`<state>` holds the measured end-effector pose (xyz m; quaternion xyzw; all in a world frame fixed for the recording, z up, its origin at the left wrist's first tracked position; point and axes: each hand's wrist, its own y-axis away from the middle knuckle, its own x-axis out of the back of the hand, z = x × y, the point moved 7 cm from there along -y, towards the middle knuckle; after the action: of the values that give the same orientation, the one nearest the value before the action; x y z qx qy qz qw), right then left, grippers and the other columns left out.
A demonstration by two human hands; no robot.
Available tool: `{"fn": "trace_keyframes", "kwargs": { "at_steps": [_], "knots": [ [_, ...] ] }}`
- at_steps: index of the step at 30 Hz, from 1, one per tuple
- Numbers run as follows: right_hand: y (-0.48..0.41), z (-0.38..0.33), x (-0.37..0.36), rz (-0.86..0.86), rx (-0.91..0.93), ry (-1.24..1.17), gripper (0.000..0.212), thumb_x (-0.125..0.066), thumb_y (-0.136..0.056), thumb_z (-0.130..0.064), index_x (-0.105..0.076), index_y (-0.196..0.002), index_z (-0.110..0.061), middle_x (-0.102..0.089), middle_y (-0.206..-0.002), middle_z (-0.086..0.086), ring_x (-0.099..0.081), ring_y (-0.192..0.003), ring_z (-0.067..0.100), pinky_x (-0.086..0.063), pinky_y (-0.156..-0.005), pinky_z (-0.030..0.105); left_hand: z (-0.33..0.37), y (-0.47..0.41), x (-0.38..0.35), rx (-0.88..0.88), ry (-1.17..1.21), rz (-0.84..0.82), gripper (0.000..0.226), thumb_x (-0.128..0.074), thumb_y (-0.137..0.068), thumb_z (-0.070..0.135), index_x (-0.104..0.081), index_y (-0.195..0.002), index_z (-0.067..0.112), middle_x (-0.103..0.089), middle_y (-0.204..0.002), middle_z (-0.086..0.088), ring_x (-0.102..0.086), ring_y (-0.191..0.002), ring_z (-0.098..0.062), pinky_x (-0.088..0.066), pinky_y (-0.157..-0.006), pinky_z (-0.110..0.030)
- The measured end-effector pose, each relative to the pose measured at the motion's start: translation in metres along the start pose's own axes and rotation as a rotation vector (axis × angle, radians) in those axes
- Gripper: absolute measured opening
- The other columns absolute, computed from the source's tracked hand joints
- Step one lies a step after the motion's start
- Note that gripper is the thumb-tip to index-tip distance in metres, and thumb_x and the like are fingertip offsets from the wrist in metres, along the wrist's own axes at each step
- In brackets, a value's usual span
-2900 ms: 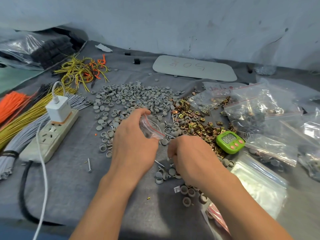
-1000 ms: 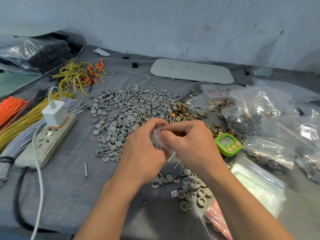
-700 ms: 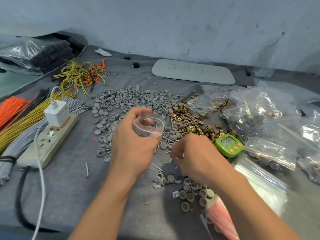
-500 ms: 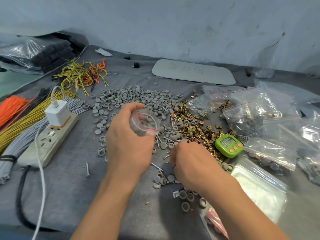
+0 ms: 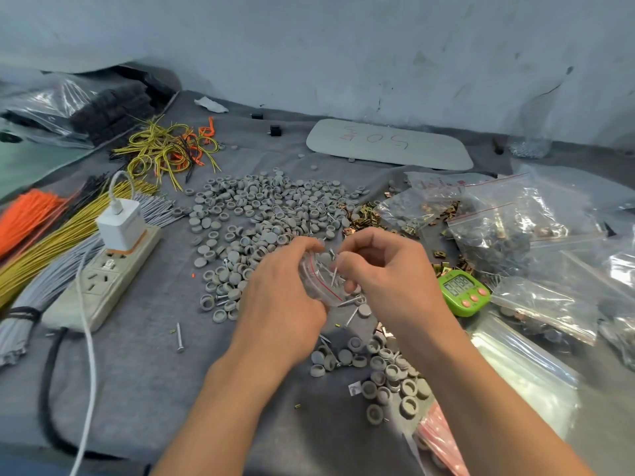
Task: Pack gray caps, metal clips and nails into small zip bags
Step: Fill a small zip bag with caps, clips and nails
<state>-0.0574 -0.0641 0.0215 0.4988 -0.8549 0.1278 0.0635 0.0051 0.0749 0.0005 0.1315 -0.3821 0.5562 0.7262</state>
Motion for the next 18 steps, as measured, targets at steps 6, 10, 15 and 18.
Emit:
{"fn": "trace_keyframes", "kwargs": {
  "at_steps": [6, 10, 15, 18],
  "knots": [
    [0.004, 0.002, -0.012, 0.049, 0.044, 0.245, 0.017, -0.082, -0.079, -0.024, -0.077, -0.071, -0.039, -0.071, -0.076, -0.023, -0.064, -0.075, -0.005, -0.041, -0.06, 0.007, 0.003, 0.0, 0.0, -0.023, 0.109, -0.034, 0.054, -0.082, -0.071, 0.019, -0.06, -0.112, 0.047, -0.069, -0.096, 0.019, -0.063, -0.086, 0.001, -0.041, -0.064, -0.01],
    [0.002, -0.001, -0.002, 0.152, 0.062, 0.139, 0.013, -0.076, -0.083, -0.025, -0.082, -0.077, -0.035, -0.072, -0.07, -0.021, -0.062, -0.063, -0.003, -0.041, -0.053, 0.009, -0.002, -0.001, 0.009, 0.042, 0.155, 0.062, 0.046, -0.08, -0.074, 0.018, -0.063, -0.109, 0.043, -0.07, -0.09, 0.022, -0.063, -0.084, 0.0, -0.044, -0.066, -0.014],
    [0.001, 0.014, -0.015, -0.03, -0.037, 0.473, 0.02, -0.07, -0.093, -0.022, -0.074, -0.077, -0.033, -0.069, -0.066, -0.019, -0.061, -0.054, -0.004, -0.047, -0.053, 0.009, -0.008, -0.001, 0.031, 0.118, 0.195, 0.281, 0.048, -0.081, -0.075, 0.017, -0.06, -0.107, 0.046, -0.067, -0.089, 0.023, -0.061, -0.085, -0.004, -0.041, -0.069, -0.02],
    [0.014, 0.028, -0.047, -0.25, -0.008, 0.82, 0.009, -0.068, -0.091, -0.035, -0.072, -0.088, -0.027, -0.072, -0.082, -0.007, -0.069, -0.079, 0.018, -0.054, -0.072, 0.029, -0.012, -0.001, 0.036, 0.125, 0.208, 0.321, 0.052, -0.08, -0.074, 0.014, -0.059, -0.108, 0.048, -0.066, -0.088, 0.023, -0.06, -0.084, 0.008, -0.039, -0.067, -0.008]
  ]
}}
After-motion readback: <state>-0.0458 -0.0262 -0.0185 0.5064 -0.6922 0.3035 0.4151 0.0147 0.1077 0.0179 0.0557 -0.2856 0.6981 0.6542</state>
